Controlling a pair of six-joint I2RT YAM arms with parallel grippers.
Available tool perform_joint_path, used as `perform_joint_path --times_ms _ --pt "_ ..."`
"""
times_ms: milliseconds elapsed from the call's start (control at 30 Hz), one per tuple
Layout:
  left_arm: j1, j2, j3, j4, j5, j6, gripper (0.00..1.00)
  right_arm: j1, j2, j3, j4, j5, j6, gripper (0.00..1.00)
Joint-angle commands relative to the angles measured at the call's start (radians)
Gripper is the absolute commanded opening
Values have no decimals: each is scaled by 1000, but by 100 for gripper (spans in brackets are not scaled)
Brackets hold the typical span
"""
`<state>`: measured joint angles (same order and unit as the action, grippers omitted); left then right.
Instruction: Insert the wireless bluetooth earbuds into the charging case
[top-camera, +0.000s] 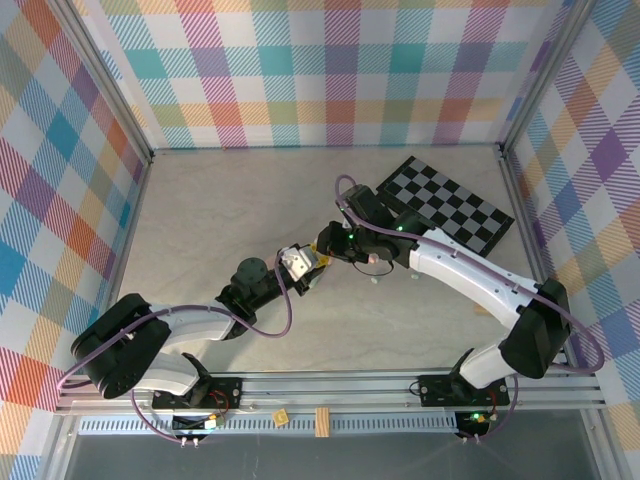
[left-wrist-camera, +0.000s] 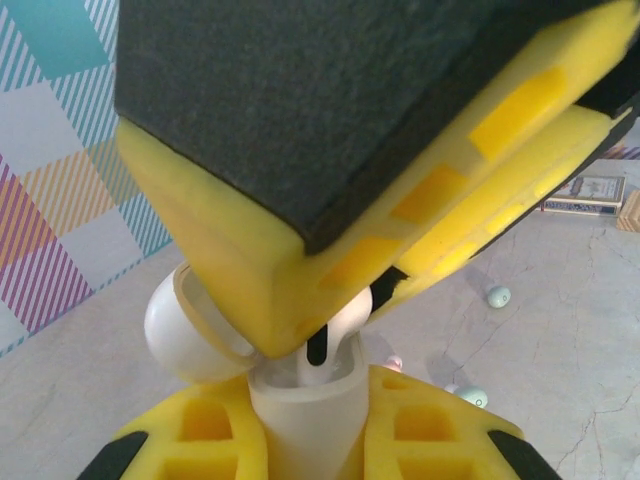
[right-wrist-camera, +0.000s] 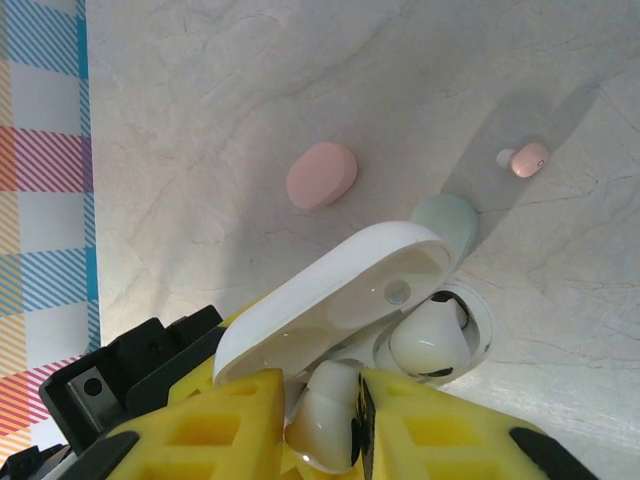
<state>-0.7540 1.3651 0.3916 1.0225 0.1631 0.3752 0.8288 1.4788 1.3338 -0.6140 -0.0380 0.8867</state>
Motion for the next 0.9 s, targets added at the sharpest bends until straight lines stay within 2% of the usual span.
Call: perform_joint_path --times_ms 0,600,867 --pt "5 -39 23 76 15 -3 2 11 3 31 -20 -22 5 29" --pt "6 -21 -2 130 4 -26 1 11 -68 22 -39 -7 -12 52" --pt "10 0 -13 164 2 -45 1 9 -161 -46 2 35 -36 52"
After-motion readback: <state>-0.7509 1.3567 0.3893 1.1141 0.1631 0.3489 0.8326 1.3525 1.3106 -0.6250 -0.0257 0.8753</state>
